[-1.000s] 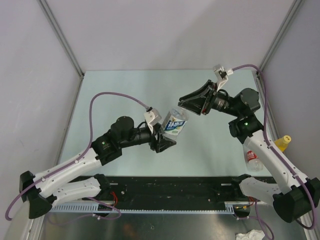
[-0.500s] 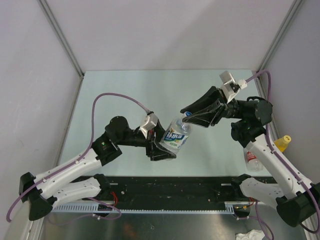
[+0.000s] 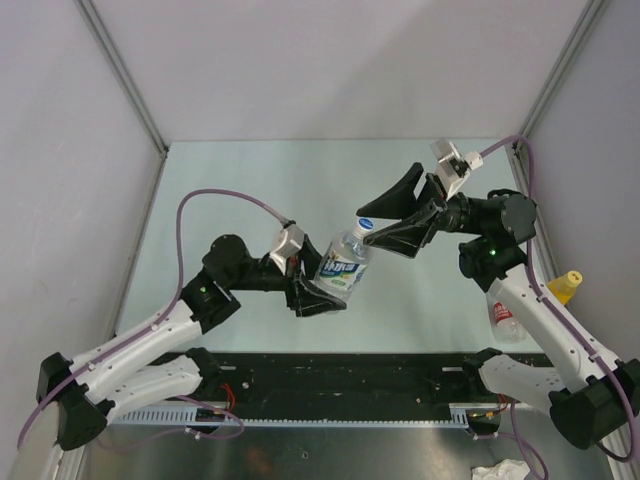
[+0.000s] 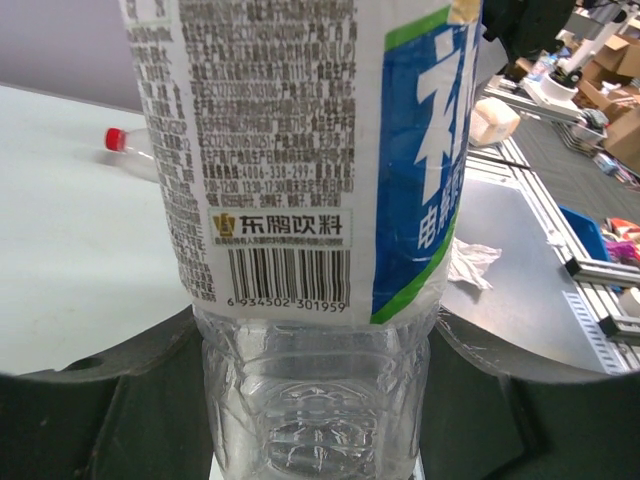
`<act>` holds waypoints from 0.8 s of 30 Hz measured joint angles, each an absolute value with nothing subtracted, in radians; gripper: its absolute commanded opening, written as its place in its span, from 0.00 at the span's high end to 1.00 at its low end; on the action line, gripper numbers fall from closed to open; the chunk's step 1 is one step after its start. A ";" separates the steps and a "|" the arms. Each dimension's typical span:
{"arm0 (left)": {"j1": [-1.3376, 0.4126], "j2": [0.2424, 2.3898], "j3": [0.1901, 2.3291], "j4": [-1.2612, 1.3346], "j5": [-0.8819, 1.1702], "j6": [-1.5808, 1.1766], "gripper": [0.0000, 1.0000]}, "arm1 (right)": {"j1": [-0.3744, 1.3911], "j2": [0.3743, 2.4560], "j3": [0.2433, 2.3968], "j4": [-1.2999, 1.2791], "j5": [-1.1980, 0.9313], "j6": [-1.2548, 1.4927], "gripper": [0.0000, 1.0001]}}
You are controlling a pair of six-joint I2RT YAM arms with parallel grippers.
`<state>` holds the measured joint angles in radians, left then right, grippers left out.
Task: Unscrew the bottle caps
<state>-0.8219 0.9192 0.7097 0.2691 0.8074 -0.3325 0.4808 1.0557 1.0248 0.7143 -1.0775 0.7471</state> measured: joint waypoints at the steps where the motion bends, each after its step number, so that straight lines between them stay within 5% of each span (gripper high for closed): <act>1: -0.811 0.912 0.704 0.275 0.807 -0.332 1.00 | 0.474 1.057 1.022 0.711 -1.077 0.754 0.11; 5: -0.775 0.883 0.688 0.284 0.803 -0.331 1.00 | 0.452 1.058 1.015 0.717 -1.071 0.783 0.01; 24: -0.754 0.885 0.696 0.048 0.544 -0.207 1.00 | 0.414 1.084 1.016 0.542 -0.843 0.781 0.01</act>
